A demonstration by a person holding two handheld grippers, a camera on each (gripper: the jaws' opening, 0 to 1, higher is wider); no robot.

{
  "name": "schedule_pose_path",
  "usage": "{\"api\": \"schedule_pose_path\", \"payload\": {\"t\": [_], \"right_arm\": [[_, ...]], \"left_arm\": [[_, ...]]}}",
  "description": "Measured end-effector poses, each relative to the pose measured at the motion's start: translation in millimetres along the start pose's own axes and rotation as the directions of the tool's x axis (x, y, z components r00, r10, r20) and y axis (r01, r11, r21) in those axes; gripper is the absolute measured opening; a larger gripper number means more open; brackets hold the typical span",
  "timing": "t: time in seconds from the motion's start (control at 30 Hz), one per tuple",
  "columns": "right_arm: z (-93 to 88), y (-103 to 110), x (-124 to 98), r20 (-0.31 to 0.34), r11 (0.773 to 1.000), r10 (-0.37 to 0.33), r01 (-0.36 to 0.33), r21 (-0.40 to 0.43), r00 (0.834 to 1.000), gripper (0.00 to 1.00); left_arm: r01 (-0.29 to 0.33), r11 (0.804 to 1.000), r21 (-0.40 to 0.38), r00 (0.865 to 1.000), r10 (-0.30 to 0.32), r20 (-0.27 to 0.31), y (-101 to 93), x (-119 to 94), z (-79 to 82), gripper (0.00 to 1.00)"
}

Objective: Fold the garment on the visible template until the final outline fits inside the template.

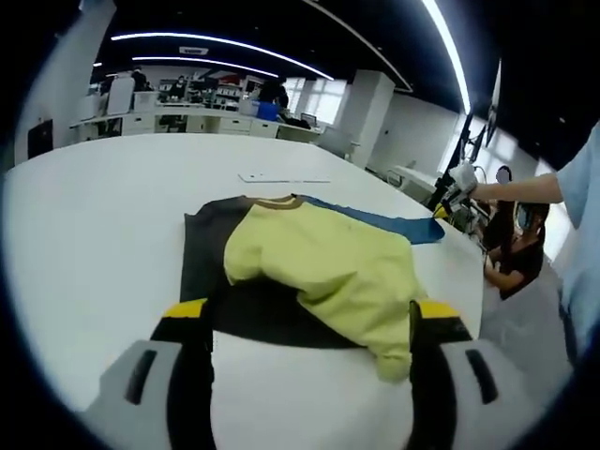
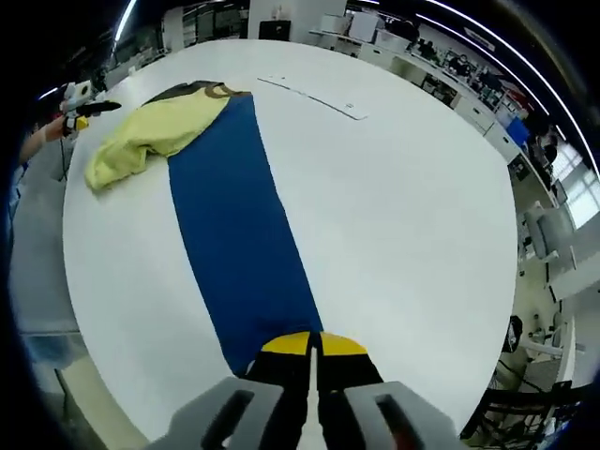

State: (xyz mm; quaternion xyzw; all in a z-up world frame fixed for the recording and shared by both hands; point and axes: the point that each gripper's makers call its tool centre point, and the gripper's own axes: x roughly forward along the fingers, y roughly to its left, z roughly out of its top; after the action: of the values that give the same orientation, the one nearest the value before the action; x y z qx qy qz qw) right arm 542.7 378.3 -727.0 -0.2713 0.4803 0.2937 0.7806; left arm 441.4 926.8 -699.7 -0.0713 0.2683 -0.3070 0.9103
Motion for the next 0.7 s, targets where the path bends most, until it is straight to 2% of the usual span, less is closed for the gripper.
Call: {"api": "schedule_pose_path", "payload": {"t": [0.23, 0.33, 0.7], "right_arm": [[2.1, -23.5, 4.4, -0.023, 1.0, 0.003, -0.004, -0.014, 1.0, 0.0], [0.9, -31.6, 7.2, -0.044, 0.999, -0.002, 0.0, -0.048, 0.999, 0.0], [-0.8, -52.3, 17.7, -0.052, 0.999, -0.03, 0.028, -0.037, 0.998, 0.0]], "left_arm": [[-0.012, 1.0, -0.014, 1.0, 0.012, 0.0, 1.3, -0.8, -1.8, 0.84], [-0.016, 1.0, -0.018, 1.0, 0.017, 0.007, 1.7, -1.6, -0.5, 0.83], [-0.035, 0.999, -0.031, 0.999, 0.035, -0.008, 5.1, -3.2, -7.4, 0.83]]}}
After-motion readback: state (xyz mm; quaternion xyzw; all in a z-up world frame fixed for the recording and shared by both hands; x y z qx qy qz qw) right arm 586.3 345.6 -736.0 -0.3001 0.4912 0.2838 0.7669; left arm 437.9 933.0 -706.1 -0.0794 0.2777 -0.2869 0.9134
